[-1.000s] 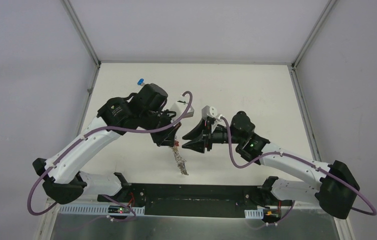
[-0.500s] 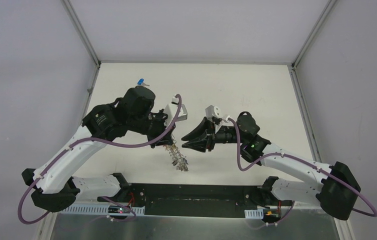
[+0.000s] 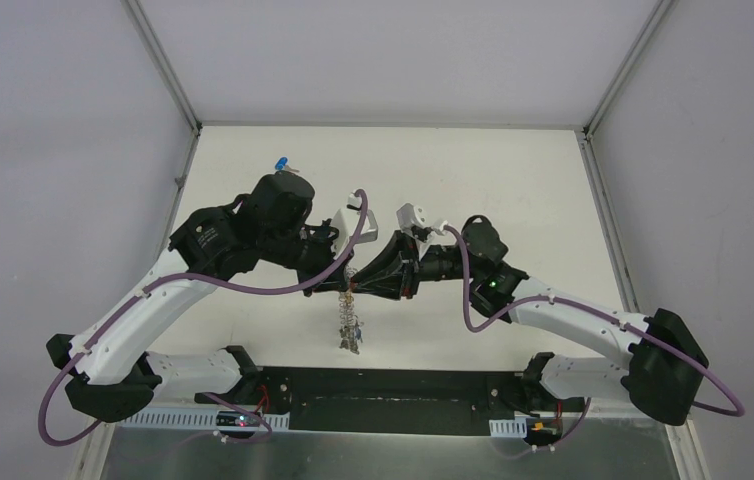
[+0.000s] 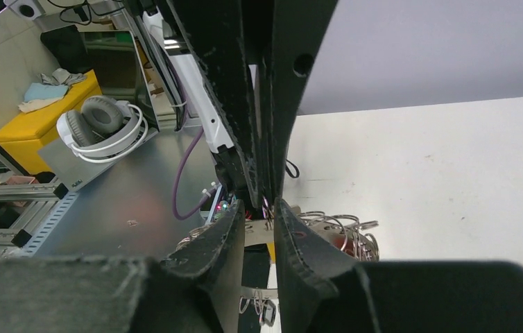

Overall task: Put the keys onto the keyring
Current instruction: Adjust the key on the keyring.

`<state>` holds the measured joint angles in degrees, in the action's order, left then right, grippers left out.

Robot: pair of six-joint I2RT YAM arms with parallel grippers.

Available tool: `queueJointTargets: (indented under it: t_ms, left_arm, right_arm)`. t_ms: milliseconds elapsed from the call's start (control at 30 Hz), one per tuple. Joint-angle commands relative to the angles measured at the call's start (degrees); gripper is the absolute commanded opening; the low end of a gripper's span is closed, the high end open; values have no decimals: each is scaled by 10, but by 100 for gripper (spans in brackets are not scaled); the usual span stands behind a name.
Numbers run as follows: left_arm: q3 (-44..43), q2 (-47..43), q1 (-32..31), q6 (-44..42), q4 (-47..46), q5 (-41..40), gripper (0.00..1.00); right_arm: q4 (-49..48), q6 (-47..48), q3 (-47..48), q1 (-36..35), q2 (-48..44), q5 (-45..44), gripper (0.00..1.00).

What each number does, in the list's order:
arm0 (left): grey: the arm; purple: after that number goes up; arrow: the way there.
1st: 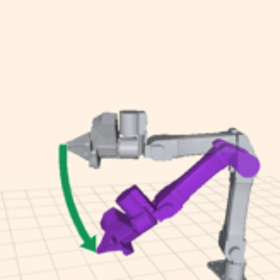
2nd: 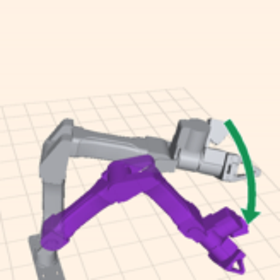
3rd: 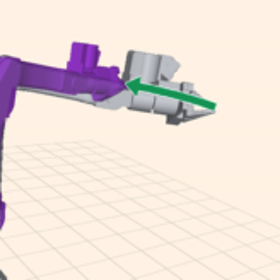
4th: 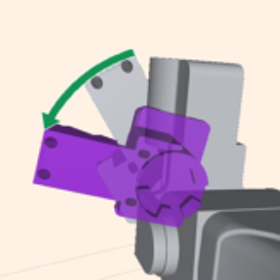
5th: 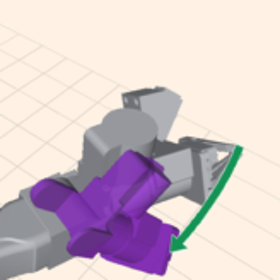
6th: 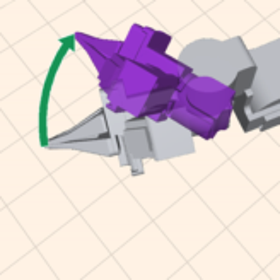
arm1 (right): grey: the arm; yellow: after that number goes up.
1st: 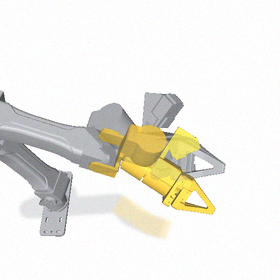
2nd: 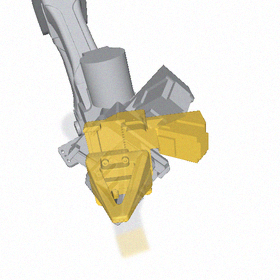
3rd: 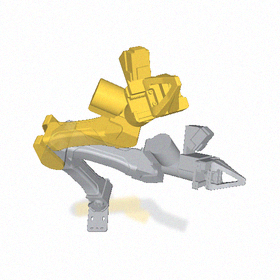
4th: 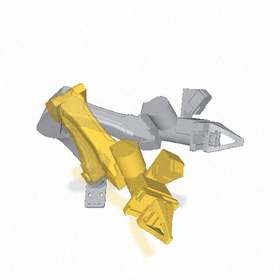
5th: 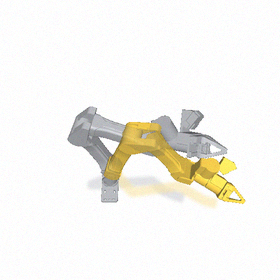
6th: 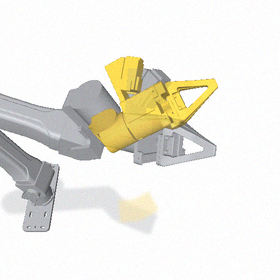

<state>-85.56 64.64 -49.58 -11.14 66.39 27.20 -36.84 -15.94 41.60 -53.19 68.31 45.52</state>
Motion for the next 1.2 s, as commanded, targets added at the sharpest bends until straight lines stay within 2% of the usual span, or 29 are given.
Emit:
queueJointTargets:
  t_ms: [0,133,233,333,467,833,867,900,1100,1133,1167]
  left_arm:
    - [-5,-5,-6,-5,-35,14,0]
    - [-6,-3,-6,-3,-35,16,0]
    - [-7,-2,-6,-4,-34,18,0]
    - [-7,-3,-6,-4,-35,17,0]
    - [-7,-5,-6,-5,-35,18,0]
    - [-3,-6,-5,-3,-35,18,0]
    - [-1,-8,-6,-3,-38,19,0]
    - [2,-11,-6,-2,-41,20,0]
    - [16,-24,-5,-2,-52,28,0]
    - [16,-24,-6,-2,-53,28,0]
    - [16,-24,-6,-1,-53,30,0]
  right_arm:
    - [4,13,37,-11,3,14,22]
    - [49,41,46,-18,4,13,16]
    - [60,52,41,-19,2,5,18]
    - [72,61,38,-20,-2,-4,24]
    - [83,73,40,-20,-6,-10,20]
    - [86,73,38,-21,-16,-10,20]
    - [83,80,35,-20,-19,-6,3]
    - [79,82,32,-20,-23,-6,0]
    - [79,80,29,-19,-31,-18,1]
    - [81,79,29,-19,-32,-24,12]
    - [81,79,29,-19,-33,-26,19]
